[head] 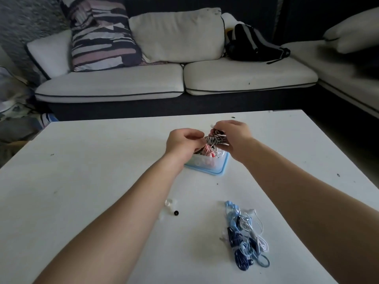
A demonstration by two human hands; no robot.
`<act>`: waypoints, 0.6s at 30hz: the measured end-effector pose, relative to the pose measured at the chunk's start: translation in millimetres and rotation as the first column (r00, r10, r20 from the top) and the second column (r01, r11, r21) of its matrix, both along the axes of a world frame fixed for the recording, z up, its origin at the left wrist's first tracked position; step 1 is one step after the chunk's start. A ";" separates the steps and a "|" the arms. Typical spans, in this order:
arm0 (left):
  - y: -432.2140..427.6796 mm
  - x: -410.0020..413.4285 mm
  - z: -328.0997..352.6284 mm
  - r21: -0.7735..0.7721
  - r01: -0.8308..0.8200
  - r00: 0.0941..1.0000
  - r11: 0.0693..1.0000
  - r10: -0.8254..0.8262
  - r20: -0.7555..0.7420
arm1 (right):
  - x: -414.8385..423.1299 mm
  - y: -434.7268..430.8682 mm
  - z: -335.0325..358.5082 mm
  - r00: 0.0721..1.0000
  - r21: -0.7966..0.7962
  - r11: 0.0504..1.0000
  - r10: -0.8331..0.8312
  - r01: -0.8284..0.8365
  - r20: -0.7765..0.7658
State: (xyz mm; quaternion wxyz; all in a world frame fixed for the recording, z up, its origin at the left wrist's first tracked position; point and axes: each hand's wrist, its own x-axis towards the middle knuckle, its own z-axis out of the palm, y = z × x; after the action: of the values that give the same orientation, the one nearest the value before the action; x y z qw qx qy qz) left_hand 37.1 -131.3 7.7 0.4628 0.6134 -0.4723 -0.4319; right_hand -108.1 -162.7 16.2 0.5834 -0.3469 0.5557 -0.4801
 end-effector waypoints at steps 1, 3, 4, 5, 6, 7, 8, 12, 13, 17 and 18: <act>-8.1 -0.4 -1.8 -0.030 -0.001 0.996 1.000 0.003 0.086 | -0.8 -9.8 -2.9 0.999 -0.021 1.000 0.017 -0.018 -0.052; -21.2 -3.6 -6.8 -0.102 0.017 0.968 0.995 0.009 0.250 | -1.4 -28.6 -10.3 0.980 -0.049 0.997 0.055 -0.066 -0.190; -26.8 -5.5 -10.9 -0.132 0.034 0.949 0.991 0.010 0.314 | -0.9 -36.8 -14.7 0.958 -0.057 0.994 0.077 -0.096 -0.276; -29.3 -6.4 -14.1 -0.152 0.053 0.929 0.987 0.007 0.369 | -0.4 -41.8 -17.2 0.919 -0.069 0.988 0.102 -0.138 -0.380; -32.9 -7.5 -19.7 -0.164 0.072 0.910 0.984 0.002 0.414 | -0.1 -48.0 -21.7 0.856 -0.080 0.978 0.129 -0.194 -0.502; -33.8 -8.1 -23.7 -0.169 0.089 0.893 0.982 -0.003 0.451 | 0.0 -51.2 -23.6 0.770 -0.091 0.961 0.151 -0.262 -0.620; -34.1 -8.7 -28.1 -0.173 0.103 0.875 0.980 -0.007 0.484 | 0.0 -53.3 -25.3 0.674 -0.094 0.940 0.164 -0.329 -0.720; -31.4 -12.9 -39.7 -0.162 0.141 0.800 0.977 -0.016 0.600 | -4.1 -58.3 -26.1 0.404 -0.064 0.884 0.146 -0.463 -0.903; -31.0 -14.7 -40.6 -0.154 0.145 0.802 0.977 -0.025 0.597 | -6.4 -59.2 -25.2 0.363 -0.046 0.878 0.149 -0.477 -0.920; -32.5 -21.4 -44.7 -0.115 0.159 0.808 0.980 -0.062 0.586 | -16.1 -58.5 -22.6 0.314 0.027 0.846 0.226 -0.532 -0.922; -32.1 -23.5 -46.1 -0.090 0.181 0.790 0.979 -0.090 0.606 | -18.4 -56.5 -21.6 0.339 0.015 0.849 0.227 -0.528 -0.913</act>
State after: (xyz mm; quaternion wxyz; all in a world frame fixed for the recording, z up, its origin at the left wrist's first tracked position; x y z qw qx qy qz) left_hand 13.6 -163.4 -38.4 0.3004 0.6480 -0.6667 -0.2130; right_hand -126.5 -219.2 -5.4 0.2409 -0.7455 0.6036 -0.1476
